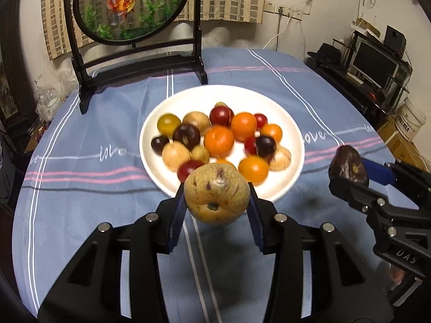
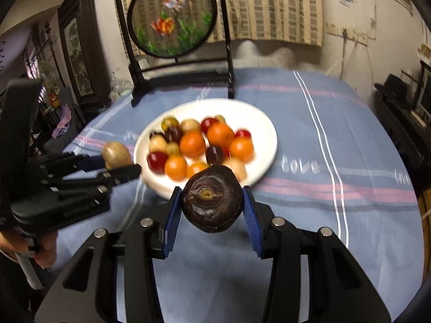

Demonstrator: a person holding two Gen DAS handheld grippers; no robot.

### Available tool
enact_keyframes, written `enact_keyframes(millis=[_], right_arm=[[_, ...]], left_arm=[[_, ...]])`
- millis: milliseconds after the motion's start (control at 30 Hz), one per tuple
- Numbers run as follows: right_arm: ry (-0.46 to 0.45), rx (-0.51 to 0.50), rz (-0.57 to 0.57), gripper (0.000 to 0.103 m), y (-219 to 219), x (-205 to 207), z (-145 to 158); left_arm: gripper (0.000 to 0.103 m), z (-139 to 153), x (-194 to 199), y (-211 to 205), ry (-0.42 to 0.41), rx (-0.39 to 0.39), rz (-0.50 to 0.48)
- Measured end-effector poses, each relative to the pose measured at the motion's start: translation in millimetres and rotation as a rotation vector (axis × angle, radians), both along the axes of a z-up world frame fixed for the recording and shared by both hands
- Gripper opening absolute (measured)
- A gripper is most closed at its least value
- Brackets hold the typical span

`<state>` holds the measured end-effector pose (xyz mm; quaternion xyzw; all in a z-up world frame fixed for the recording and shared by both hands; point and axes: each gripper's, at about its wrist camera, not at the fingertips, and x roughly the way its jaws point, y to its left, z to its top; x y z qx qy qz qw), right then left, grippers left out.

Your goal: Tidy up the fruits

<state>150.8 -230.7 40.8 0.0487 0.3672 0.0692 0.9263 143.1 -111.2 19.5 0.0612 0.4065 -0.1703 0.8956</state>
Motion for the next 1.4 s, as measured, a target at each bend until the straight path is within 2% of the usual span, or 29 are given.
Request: enact_keyframes(millis=[200,367,500,700,733,800,867,1033,1200,1400], right_arm=[[-0.014,0.014,0.018,0.045,1,51,3],[0.021,0.04,-0.017,0.045,0,91,-15],[0.044,0.045,-0.038,0.045,-3,110,-29],[0.092,0.03,-0.029,0.046,2,125,-45],[0.088,0.026,-0.033,0.047,1,125,-46],[0.068,0.025,-0.046,0.051,-1,123,-43],[0.062,0.041,-0.044,0.054,-4,120,-41],[0.042,0.026,-0.043,0.055,-7,101,-32],[0.019,0.0,-0.038,0.055,-7,75,-24],[0.01,-0.056,-0.043,0.058,-4,39,-19]], left_arm=[[0.043,0,38,-8,-0.024,0.016,0.031],[0.043,-12,71,-14,0.004,0.018,0.063],[0.043,-25,89,-13,0.038,0.032,0.085],[0.044,-40,104,-11,0.039,0.042,0.108],[0.044,-40,105,-10,0.033,0.037,0.111],[0.056,-39,106,-8,0.026,0.041,0.133],[0.078,-34,104,-1,0.013,0.036,0.162],[0.087,-24,89,9,-0.015,0.013,0.165],[0.088,-19,71,14,-0.011,-0.003,0.172],[0.09,-10,38,18,-0.048,0.01,0.171]])
